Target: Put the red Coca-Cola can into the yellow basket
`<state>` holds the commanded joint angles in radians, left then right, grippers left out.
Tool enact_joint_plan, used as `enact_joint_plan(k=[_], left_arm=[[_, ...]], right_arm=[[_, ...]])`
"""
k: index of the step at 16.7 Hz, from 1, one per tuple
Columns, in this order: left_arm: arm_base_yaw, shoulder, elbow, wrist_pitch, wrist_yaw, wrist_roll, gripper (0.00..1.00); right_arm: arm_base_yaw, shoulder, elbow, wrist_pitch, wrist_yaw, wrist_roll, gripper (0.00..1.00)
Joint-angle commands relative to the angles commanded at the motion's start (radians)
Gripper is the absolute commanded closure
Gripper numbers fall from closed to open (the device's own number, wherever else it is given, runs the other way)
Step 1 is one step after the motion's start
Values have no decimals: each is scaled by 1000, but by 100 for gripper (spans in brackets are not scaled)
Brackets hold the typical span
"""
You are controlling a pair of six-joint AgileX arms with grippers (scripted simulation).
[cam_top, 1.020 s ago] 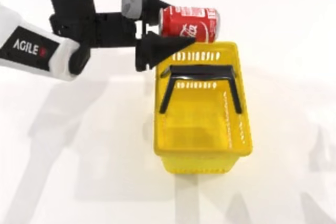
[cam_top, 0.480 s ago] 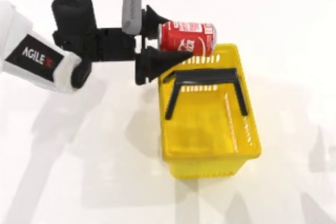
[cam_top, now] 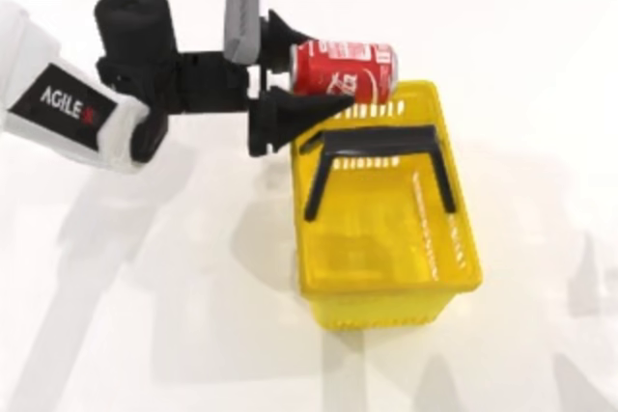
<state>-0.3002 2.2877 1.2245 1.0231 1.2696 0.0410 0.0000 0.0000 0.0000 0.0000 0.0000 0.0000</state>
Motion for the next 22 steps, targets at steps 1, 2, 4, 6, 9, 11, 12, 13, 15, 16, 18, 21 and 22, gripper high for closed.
enact_joint_plan(k=[1,2,4,6,9,11,12,13,15,16,18,21,22], left_arm=[[0,0,0,0,0,0,17],[0,0,0,0,0,0,10],[0,0,0,0,0,0,0],[0,0,0,0,0,0,0],[0,0,0,0,0,0,0],[0,0,0,0,0,0,0],[-3,-3,1,-2,-2,1,0],[-3,-3,1,-2,-2,1,0],[4,-33,-7,-15,-20,-10,0],[12,-65,-16,-28,-38,-21,0],[35,-158,-45,-68,-93,-49,0],[84,-377,-122,-158,-219,-98,0],[102,-470,-157,-196,-271,-114,0]], right_arm=[[0,0,0,0,0,0,0],[0,0,0,0,0,0,0],[0,0,0,0,0,0,0],[0,0,0,0,0,0,0],[0,0,0,0,0,0,0],[0,0,0,0,0,0,0],[0,0,0,0,0,0,0],[0,0,0,0,0,0,0],[13,29,28,-28,-1,-18,0],[26,59,58,-56,-2,-36,0],[59,148,144,-133,-3,-86,0],[128,355,345,-295,-2,-190,0],[155,444,431,-359,-1,-232,0]])
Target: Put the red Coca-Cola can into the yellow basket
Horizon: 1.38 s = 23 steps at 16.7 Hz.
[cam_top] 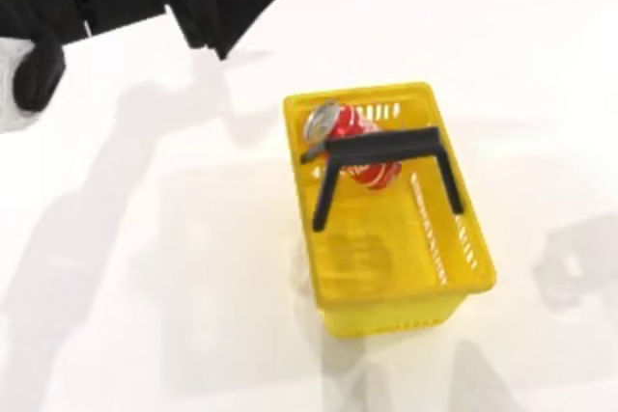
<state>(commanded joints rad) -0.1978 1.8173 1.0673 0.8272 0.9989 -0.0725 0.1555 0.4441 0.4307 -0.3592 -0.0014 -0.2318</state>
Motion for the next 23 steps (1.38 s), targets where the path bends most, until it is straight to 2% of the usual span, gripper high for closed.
enact_joint_plan(k=[5,10,14,17,19,21,23], left_arm=[[92,-558,-234,-221,-299,-50,0],[160,-1105,-526,-455,-595,-44,0],[195,-1469,-773,-632,-799,-6,0],[209,-1667,-931,-739,-912,32,0],[215,-1755,-1010,-790,-963,54,0],[217,-1807,-1057,-821,-993,69,0],[218,-1817,-1067,-827,-999,73,0]], right_arm=[[152,517,496,-351,1,-231,0],[309,1070,1028,-710,0,-471,0],[416,1438,1397,-946,1,-633,0],[476,1634,1604,-1077,3,-725,0],[504,1718,1693,-1136,4,-766,0],[520,1766,1744,-1170,5,-791,0],[523,1775,1754,-1177,5,-796,0]])
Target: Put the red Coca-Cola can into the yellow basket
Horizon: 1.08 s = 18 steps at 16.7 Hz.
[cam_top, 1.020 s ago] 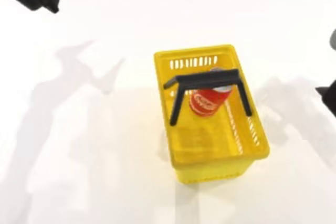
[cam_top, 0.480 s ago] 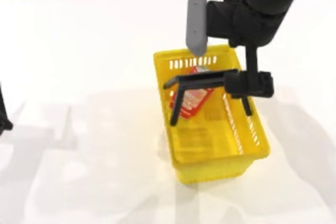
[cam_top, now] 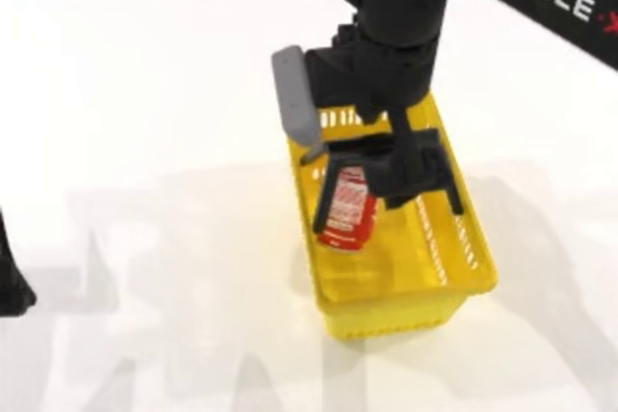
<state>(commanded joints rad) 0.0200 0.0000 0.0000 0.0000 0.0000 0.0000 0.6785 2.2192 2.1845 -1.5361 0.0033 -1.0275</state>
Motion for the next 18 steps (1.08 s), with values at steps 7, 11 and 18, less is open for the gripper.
enact_joint_plan(k=[7,11,18], left_arm=[[0,0,0,0,0,0,0],[0,0,0,0,0,0,0],[0,0,0,0,0,0,0]], right_arm=[[-1,-6,-37,31,0,-1,0],[1,-17,-108,90,0,0,0],[1,-17,-108,91,0,1,30]])
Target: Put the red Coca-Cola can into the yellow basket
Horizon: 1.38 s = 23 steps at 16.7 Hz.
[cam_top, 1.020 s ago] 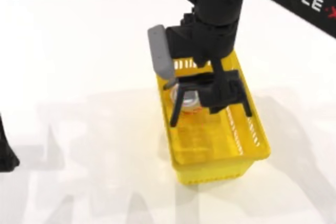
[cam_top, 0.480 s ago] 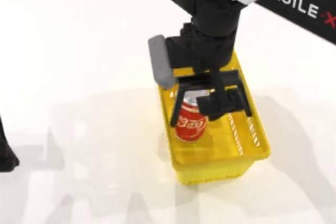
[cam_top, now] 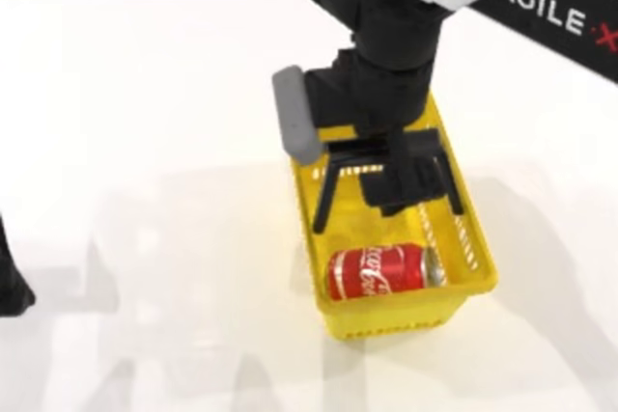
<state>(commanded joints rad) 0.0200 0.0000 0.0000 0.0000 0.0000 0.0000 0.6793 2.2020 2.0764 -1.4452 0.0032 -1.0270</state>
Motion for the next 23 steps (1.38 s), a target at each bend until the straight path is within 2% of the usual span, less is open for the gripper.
enact_joint_plan(k=[9,23], left_arm=[[0,0,0,0,0,0,0],[0,0,0,0,0,0,0]], right_arm=[[0,0,0,0,0,0,98],[0,0,0,0,0,0,100]])
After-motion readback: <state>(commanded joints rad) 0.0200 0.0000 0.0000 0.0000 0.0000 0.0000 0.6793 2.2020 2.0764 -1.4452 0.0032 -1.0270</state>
